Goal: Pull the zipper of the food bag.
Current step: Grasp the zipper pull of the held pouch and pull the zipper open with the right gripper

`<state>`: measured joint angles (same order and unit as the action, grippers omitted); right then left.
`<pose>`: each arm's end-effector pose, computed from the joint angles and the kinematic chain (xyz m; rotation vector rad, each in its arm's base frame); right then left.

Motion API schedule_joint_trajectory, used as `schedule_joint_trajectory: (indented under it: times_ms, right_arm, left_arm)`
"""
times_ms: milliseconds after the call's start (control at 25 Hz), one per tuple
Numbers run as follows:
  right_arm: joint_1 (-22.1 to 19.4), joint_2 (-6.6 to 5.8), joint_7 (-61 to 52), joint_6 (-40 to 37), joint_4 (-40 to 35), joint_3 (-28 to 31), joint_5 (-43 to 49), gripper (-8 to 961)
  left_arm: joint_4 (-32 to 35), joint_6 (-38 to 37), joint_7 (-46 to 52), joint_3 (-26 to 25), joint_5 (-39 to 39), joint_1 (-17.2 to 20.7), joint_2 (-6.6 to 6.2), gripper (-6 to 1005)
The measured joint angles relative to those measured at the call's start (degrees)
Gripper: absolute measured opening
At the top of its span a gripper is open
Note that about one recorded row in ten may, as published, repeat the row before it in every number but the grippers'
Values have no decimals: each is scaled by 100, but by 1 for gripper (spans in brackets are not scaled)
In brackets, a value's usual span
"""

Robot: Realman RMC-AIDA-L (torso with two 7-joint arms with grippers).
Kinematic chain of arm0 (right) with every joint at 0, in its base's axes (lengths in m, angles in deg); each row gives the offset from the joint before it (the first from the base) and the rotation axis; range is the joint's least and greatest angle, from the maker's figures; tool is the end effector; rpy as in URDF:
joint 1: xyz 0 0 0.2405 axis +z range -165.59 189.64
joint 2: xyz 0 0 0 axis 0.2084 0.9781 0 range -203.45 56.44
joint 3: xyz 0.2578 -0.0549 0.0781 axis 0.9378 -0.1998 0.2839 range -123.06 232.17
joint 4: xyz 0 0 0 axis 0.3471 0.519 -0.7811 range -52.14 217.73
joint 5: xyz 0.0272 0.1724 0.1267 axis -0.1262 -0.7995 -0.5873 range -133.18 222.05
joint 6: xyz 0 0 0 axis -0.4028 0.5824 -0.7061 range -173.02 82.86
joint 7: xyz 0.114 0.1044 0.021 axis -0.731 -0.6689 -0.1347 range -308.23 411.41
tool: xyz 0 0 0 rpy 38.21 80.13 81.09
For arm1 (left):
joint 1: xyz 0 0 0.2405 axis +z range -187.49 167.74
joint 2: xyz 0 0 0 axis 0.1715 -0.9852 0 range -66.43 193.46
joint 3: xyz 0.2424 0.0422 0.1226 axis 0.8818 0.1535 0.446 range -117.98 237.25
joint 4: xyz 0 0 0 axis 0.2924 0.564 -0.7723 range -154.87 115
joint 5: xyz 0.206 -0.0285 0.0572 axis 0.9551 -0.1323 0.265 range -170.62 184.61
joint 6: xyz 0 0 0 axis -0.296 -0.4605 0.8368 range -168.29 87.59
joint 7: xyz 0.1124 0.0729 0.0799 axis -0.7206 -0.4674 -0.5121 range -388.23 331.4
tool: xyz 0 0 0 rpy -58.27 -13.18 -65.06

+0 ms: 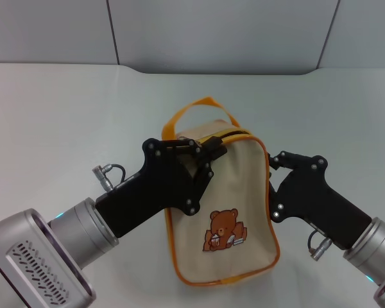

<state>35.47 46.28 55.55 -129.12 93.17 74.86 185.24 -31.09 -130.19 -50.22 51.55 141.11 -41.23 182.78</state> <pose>0.2717 0.2785 -0.0993 -2.1195 -0.0879 0.8562 -0.2238 0.2906 -0.1017 -2.0528 0.6169 -0.8761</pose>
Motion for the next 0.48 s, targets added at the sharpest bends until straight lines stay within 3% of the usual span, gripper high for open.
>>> schedule_joint_trajectory:
  times_ms: [480]
  right_arm:
    - [-108, 1, 88, -3, -1, -116, -1, 14]
  left_arm:
    - [0, 3, 54, -14, 4, -8, 1, 48]
